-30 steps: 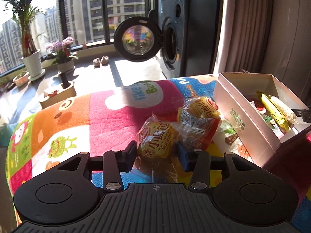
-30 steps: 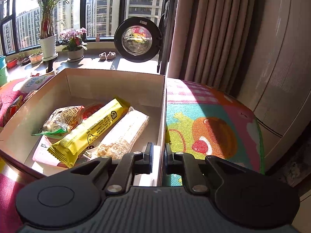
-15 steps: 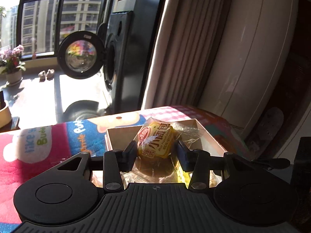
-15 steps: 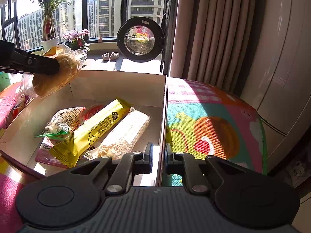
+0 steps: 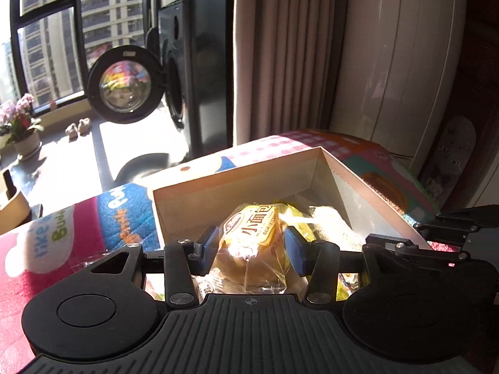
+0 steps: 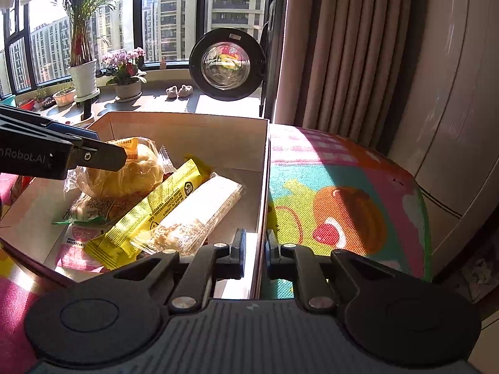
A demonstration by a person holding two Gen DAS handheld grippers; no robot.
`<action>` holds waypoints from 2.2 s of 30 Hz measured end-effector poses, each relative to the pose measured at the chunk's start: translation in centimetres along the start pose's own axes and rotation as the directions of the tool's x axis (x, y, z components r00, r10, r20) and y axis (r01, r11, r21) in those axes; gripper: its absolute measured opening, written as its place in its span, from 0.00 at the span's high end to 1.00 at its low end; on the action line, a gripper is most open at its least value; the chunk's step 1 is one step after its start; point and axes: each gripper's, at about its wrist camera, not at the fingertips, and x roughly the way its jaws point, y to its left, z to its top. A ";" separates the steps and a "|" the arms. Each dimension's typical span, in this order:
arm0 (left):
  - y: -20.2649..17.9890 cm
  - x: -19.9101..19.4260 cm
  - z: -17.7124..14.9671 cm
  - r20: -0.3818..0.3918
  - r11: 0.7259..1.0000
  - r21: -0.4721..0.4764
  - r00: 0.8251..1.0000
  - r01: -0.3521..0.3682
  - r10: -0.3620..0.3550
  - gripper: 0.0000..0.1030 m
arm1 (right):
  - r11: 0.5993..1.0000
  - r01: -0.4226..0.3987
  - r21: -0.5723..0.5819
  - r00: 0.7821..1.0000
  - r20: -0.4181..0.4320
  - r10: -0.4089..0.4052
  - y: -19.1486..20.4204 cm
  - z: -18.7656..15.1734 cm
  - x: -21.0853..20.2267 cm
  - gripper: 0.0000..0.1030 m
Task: Organize objects
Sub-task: 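Lower the bun packet into the box and open the left gripper, then reach the left gripper to another wrapped bun packet and grasp it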
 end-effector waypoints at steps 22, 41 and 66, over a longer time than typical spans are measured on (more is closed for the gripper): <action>15.3 -8.4 -6.5 0.017 0.886 -0.447 0.990 -0.120 0.143 0.52 | 1.000 0.000 -0.005 1.000 -0.010 0.000 0.1 -0.1 0.0 0.88; 16.6 -5.2 -9.5 -0.018 0.630 -0.774 0.996 -0.067 0.084 0.51 | 1.000 0.003 -0.008 1.000 -0.014 -0.003 0.2 -0.1 -0.1 0.88; 13.8 -5.9 -9.6 -0.060 0.709 -0.694 0.991 -0.125 0.116 0.45 | 1.000 0.003 -0.002 1.000 -0.017 -0.003 0.4 -0.1 -0.1 0.84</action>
